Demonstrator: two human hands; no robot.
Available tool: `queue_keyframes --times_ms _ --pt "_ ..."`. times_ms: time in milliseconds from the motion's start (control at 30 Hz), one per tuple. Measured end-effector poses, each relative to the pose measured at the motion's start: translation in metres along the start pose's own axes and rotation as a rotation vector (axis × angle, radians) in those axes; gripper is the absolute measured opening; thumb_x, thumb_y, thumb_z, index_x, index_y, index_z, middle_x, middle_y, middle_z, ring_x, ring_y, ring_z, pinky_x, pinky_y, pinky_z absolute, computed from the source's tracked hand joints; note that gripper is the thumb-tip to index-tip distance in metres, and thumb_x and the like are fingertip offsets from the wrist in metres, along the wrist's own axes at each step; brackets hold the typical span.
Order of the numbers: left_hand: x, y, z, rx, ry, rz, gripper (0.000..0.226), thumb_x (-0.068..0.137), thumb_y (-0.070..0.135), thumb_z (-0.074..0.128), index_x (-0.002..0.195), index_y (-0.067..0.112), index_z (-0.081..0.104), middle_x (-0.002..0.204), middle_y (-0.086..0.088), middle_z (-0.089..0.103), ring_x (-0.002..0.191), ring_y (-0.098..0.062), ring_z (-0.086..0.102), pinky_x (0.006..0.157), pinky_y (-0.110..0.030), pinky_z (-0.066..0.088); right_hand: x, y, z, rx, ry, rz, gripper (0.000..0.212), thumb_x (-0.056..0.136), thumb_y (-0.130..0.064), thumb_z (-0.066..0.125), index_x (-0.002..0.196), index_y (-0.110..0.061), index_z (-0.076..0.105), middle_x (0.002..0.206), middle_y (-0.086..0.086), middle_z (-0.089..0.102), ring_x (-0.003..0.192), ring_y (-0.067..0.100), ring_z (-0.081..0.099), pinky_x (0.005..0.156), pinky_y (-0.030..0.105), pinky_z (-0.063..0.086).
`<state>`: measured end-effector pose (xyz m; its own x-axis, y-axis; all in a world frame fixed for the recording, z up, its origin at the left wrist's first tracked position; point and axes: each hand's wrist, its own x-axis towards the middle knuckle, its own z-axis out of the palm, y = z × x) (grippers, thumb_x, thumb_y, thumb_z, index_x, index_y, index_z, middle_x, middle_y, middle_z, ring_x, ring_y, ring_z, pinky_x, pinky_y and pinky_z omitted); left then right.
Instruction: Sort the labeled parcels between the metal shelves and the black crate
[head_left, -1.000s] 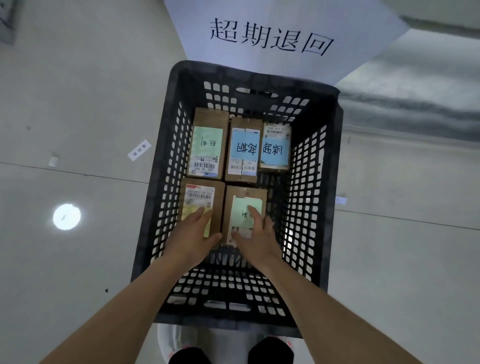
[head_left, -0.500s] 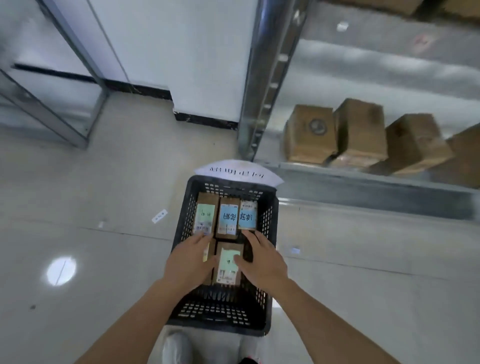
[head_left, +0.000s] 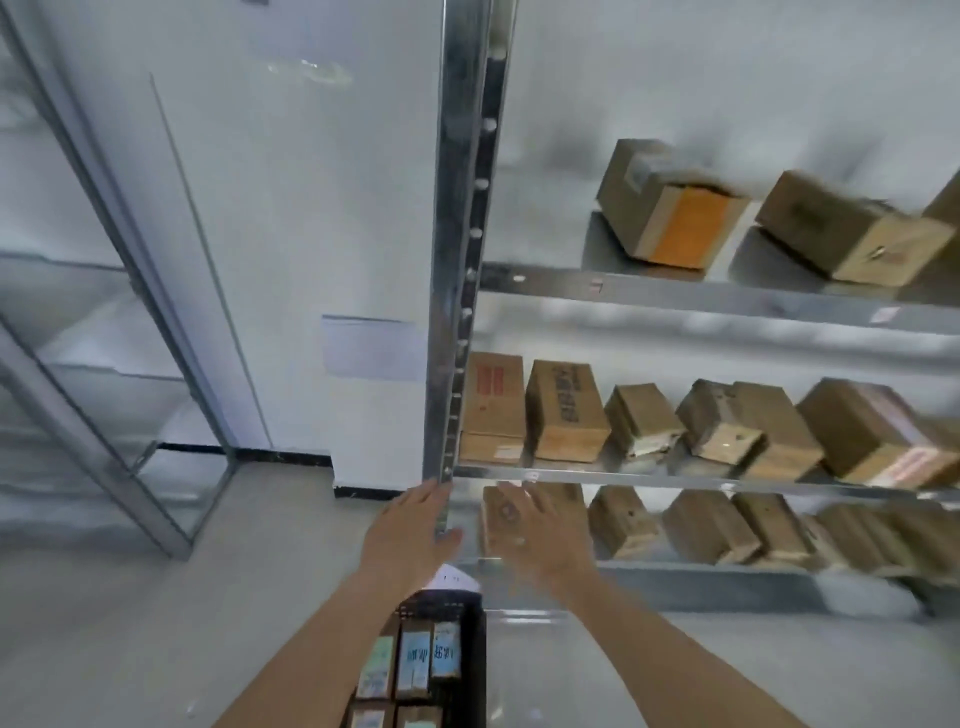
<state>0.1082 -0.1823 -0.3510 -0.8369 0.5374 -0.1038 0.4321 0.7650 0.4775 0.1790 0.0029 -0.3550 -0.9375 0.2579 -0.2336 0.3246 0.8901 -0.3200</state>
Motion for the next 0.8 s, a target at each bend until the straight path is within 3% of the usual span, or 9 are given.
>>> queue_keyframes --times_ms 133,367,533,800 --pt "-0.014 0.057 -0.060 -0.029 0.054 0.077 0.061 0.097 0.050 0.050 0.152 0.037 0.030 0.159 0.012 0.031 0.143 -0.015 0.035 0.117 -0.039 0.032 -0.045 -0.012 -0.086 0.013 0.100 0.006 0.071 0.095 -0.062 0.049 0.157 -0.044 0.020 0.166 -0.009 0.023 0.148 0.022 0.033 0.113 0.047 0.041" --pt "-0.029 0.117 -0.113 -0.117 0.108 0.097 0.053 0.096 0.045 0.054 0.145 0.045 0.035 0.151 0.017 0.042 0.130 -0.014 0.051 0.104 -0.041 0.047 -0.086 -0.008 -0.170 0.066 0.184 0.033 0.076 0.095 -0.061 0.053 0.159 -0.042 0.018 0.169 -0.009 0.017 0.149 0.024 0.035 0.111 0.051 0.045" --pt "0.001 0.128 -0.112 -0.163 0.077 0.032 0.064 0.094 0.059 0.051 0.151 0.044 0.027 0.161 0.015 0.025 0.143 -0.018 0.036 0.112 -0.045 0.040 -0.064 0.010 -0.195 0.141 0.149 0.025 0.073 0.095 -0.064 0.052 0.158 -0.046 0.019 0.166 -0.011 0.024 0.141 0.022 0.046 0.107 0.049 0.048" --pt "0.082 0.123 -0.073 -0.290 0.068 -0.127 0.062 0.094 0.055 0.050 0.150 0.040 0.029 0.156 0.013 0.033 0.126 -0.020 0.054 0.099 -0.045 0.051 0.030 0.039 -0.168 0.275 0.028 -0.008 0.069 0.096 -0.057 0.054 0.155 -0.050 0.021 0.165 -0.010 0.028 0.142 0.025 0.045 0.113 0.049 0.041"
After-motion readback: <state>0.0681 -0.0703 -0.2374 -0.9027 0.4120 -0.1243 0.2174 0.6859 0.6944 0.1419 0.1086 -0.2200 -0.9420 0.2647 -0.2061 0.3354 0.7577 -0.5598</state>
